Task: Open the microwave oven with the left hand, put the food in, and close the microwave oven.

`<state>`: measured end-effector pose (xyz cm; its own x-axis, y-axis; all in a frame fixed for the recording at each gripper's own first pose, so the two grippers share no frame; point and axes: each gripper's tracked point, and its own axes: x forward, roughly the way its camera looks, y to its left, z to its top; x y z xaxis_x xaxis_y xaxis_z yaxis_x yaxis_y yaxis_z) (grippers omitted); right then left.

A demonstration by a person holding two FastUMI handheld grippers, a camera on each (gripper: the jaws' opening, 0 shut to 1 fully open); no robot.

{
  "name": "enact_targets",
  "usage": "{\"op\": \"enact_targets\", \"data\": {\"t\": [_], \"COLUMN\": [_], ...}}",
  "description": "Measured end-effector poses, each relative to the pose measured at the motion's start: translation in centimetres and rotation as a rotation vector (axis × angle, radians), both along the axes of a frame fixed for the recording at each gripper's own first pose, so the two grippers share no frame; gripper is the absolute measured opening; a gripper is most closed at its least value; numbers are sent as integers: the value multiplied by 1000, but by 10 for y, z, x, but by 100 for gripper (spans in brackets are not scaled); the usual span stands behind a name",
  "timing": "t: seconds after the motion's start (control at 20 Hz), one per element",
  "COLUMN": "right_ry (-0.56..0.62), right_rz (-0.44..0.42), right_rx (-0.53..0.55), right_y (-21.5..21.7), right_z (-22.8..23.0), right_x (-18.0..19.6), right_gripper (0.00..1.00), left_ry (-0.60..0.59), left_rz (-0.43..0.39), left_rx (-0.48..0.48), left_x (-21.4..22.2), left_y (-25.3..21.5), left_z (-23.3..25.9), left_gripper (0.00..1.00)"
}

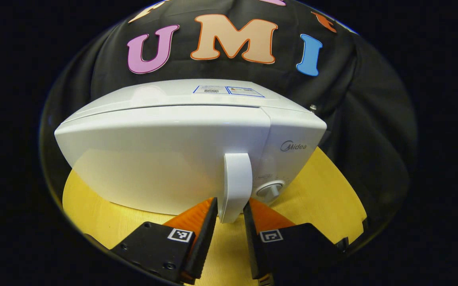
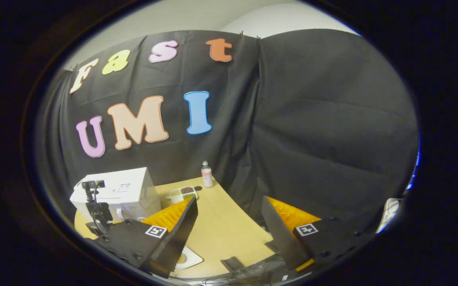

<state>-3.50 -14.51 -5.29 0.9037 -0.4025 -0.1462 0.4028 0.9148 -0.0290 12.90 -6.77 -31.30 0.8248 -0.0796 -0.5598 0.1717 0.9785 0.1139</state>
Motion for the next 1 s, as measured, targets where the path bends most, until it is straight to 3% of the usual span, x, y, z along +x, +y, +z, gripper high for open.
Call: {"op": "enact_targets", "data": {"t": [0.25, 0.35, 0.45, 1.0], "right_ry": [7, 14, 20, 58], "right_rz": [3, 11, 14, 36], "right_rx": [15, 21, 19, 55], "right_y": [-2, -3, -5, -3], "right_z": [-9, -11, -14, -36], "right_x": [-3, -4, -4, -13], "right_gripper": [97, 97, 97, 100], "left_ry": [6, -10, -14, -38], "left_rz": [-29, -27, -25, -30], "left_rx": [75, 108, 111, 100], "left_x": [2, 3, 2, 2], "left_y": [-4, -4, -4, -3], "left_z": [-3, -3, -3, -2], "left_gripper": [36, 23, 18, 10]}}
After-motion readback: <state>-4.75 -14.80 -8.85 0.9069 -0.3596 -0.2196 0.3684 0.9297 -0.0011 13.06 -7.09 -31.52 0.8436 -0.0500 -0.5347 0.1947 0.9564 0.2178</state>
